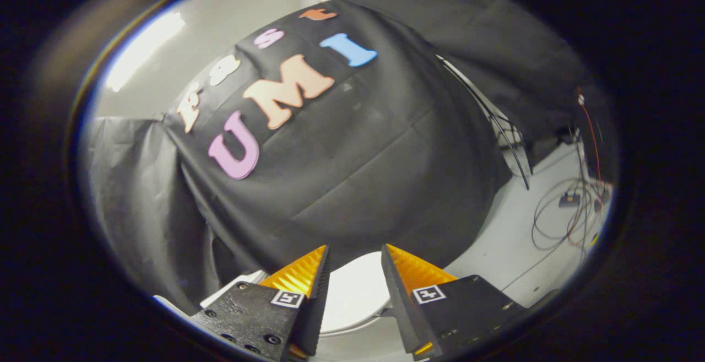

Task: Open the toilet lid.

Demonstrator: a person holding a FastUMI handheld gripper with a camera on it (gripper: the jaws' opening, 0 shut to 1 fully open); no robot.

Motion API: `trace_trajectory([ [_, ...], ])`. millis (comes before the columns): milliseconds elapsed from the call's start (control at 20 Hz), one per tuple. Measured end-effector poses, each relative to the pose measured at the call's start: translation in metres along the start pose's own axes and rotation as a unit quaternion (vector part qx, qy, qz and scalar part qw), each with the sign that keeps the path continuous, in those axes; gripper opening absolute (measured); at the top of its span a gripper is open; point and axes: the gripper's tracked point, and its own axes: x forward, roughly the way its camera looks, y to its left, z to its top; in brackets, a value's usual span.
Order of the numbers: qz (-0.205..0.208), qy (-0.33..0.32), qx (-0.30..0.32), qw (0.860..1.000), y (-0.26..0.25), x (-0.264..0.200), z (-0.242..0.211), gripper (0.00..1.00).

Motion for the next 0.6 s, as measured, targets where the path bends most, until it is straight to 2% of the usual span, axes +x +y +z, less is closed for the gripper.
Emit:
trace_trajectory([
  [200, -0.036, -0.017, 0.097, 0.994, -0.033, 0.019, -0.042, 0.56],
  [400, -0.078, -0.020, 0.185, 0.979, -0.067, 0.031, -0.089, 0.56],
  [600, -0.090, 0.005, 0.248, 0.965, -0.081, 0.045, -0.126, 0.56],
])
